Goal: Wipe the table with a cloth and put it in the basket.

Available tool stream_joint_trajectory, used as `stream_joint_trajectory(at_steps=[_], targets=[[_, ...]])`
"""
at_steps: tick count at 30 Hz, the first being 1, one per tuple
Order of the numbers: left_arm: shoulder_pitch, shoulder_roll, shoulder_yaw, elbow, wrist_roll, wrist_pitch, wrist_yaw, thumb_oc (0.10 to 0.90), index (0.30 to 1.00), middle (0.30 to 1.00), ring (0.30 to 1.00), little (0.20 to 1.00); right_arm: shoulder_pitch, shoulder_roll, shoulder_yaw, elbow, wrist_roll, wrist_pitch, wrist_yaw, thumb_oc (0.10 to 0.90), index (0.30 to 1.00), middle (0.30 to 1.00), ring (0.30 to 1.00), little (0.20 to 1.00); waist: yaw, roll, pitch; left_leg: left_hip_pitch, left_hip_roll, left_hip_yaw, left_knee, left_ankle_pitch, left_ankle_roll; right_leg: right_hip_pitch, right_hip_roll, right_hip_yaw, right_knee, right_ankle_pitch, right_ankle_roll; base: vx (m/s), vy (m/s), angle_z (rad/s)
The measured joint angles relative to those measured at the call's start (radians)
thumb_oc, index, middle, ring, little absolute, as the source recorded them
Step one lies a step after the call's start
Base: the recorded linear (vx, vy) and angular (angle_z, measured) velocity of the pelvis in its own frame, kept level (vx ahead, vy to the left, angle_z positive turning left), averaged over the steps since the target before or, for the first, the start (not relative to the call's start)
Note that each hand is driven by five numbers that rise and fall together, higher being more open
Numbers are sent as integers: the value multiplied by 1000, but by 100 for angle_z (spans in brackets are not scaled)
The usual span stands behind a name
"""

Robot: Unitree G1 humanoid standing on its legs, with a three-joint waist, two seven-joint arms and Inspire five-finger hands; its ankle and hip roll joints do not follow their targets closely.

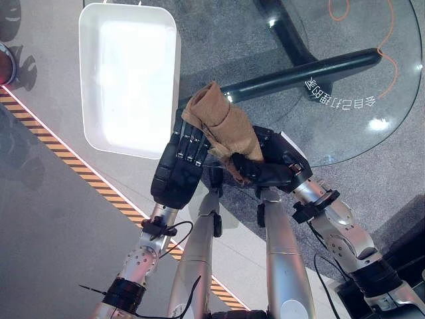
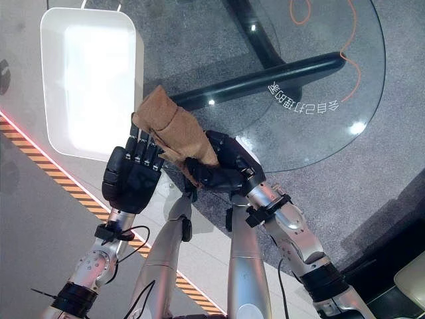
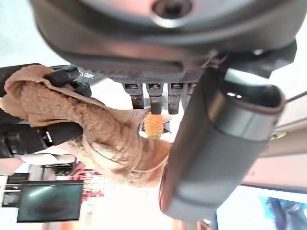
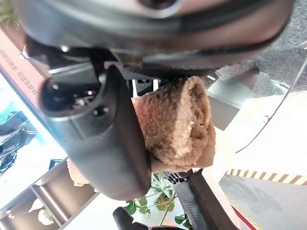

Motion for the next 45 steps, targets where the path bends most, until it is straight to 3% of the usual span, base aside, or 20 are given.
stream_joint_trajectory(at_steps=[7,20,26,31,35,45], targets=[[-13,21,-37,-12,94,-27,3,800,900,900,900,900,-27,-19,27,1,-12,42,-4,100,300,300,300,200,2,0,0,-4,-1,0,-3,-3,-3,-4,-1,0,-3,0,0,0,0,0],[-58,47,-56,-19,103,-27,83,800,900,900,900,900,-93,-42,95,1,-21,64,-26,100,300,300,300,200,14,0,0,-7,-1,-4,-11,0,1,-9,-2,-3,-3,0,0,0,0,0],[-59,60,-54,-8,103,-31,90,800,900,900,900,900,-127,-54,111,1,-24,120,-38,100,300,300,300,200,26,0,0,-8,-4,-7,-11,1,1,-8,-5,-5,-1,0,0,0,0,0],[-55,84,-62,22,124,-31,106,800,900,900,900,900,-182,-113,149,1,-104,193,-38,100,300,300,300,200,25,0,0,-11,-6,-12,-9,1,1,-9,-7,-9,0,0,0,-3,-13,1],[-52,102,-82,25,139,-31,136,800,900,900,900,900,-204,-155,183,1,-137,204,-38,100,300,300,300,200,26,0,0,-25,-5,-28,1,2,0,-11,-7,-27,0,-1,-1,-3,-31,8],[-51,103,-83,32,141,-41,174,800,900,900,900,900,-243,-158,227,-1,-179,242,-90,100,300,300,300,200,26,0,0,-36,-7,-30,4,-1,-4,-22,-9,-29,5,-2,-1,0,-1,1]])
